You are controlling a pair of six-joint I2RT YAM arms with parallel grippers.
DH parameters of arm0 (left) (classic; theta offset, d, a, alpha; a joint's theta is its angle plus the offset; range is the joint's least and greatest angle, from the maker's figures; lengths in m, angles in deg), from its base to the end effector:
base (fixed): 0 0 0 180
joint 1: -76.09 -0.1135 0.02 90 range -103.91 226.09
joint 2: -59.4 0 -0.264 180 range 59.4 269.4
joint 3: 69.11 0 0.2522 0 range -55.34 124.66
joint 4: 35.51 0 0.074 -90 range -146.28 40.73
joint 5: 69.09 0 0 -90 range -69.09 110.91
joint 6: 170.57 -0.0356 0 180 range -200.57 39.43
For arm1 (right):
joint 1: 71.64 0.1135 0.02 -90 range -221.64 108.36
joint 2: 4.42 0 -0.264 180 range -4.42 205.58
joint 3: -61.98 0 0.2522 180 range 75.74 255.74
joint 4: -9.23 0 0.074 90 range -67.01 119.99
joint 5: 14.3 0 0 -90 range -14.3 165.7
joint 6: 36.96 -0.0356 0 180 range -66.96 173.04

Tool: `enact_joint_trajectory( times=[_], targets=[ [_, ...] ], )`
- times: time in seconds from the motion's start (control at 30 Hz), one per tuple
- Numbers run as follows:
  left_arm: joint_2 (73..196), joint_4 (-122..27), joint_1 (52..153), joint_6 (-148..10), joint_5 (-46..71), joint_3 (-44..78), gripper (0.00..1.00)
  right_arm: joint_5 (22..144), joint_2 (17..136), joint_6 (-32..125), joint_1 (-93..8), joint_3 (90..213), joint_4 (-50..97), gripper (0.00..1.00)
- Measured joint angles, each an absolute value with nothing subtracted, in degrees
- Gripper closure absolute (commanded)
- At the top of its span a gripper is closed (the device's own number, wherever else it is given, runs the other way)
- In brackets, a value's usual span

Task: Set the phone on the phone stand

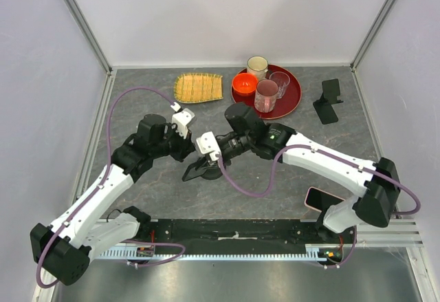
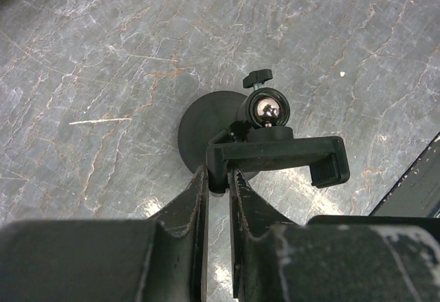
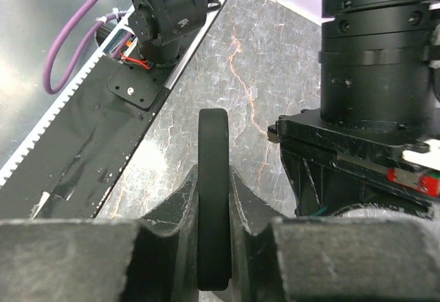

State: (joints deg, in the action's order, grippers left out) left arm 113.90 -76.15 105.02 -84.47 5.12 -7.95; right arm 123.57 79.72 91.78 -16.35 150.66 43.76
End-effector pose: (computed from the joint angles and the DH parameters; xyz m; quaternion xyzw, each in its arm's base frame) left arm 0.1764 -0.1086 0.2972 0.3090 0.8206 -0.2192 0.4278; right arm 0.1658 0.2857 0.3472 -0.7173 0.3912 0.4135 0.4017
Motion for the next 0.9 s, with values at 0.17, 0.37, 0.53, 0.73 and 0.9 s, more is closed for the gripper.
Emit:
enact_joint_trajectory(
  times=[0.17,0.37,0.53,0.73,0.9],
  targets=[
    [114.1,-76.2,104.0,-85.5,3.2,-7.9,0.98,124.4,84.5,96.9,-16.4,153.1,45.1,1.0],
    [114.2,-76.5,102.4,-86.0,0.7,-7.9,0.98,124.8,89.2,102.9,-17.4,159.9,50.1,1.0],
    [114.4,-76.2,102.2,-86.5,-0.3,-7.9,0.98,127.9,92.2,106.0,-19.5,164.4,54.6,1.0],
    [114.4,-76.3,102.1,-86.8,-0.5,-7.9,0.98,128.8,94.6,107.9,-20.9,167.3,59.5,1.0],
    [114.2,-75.8,102.2,-86.8,-0.6,-8.3,0.98,129.0,95.0,106.6,-21.5,168.1,60.7,1.0]
  ],
)
